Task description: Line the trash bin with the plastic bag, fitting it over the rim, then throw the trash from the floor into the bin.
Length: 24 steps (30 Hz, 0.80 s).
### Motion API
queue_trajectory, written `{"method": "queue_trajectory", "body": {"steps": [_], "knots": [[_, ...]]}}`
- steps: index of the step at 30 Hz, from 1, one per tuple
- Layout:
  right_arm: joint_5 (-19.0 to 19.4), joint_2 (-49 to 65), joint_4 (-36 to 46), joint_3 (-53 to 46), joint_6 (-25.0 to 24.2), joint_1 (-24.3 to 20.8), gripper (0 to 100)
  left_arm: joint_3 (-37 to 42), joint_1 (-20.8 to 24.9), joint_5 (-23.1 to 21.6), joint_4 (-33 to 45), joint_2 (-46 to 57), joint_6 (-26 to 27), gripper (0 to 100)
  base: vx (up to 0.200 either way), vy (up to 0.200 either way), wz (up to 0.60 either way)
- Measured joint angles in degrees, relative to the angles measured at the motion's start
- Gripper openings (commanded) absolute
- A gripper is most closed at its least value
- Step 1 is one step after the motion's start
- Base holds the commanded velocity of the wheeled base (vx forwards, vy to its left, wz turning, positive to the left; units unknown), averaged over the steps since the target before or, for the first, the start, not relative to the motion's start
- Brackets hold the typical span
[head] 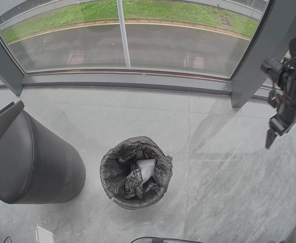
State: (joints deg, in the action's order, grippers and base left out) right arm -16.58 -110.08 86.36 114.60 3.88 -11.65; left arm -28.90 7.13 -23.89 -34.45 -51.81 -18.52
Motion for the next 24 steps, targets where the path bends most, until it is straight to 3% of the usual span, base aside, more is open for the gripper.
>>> {"method": "queue_trajectory", "body": {"steps": [5,9,16,24], "knots": [[5.89,11.85,1.69,-0.02,-0.98,10.62,100,-0.76,-2.07,0.88,3.06,1.73,0.57,100,0.0,0.0,0.0],[8.9,22.63,1.8,-0.02,-1.01,14.92,100,-2.71,-4.33,1.27,10.34,4.52,0.89,100,0.0,0.0,0.0],[11.58,41.92,-5.64,-3.35,-1.1,17.16,100,-6.81,-6.78,1.51,24.05,10.69,2.71,100,0.0,0.0,0.0],[12.68,61.96,-19.03,-21.75,-1.04,16.91,100,-9.52,-7.97,1.51,35.49,17.49,4.84,100,0.0,0.0,0.0]]}}
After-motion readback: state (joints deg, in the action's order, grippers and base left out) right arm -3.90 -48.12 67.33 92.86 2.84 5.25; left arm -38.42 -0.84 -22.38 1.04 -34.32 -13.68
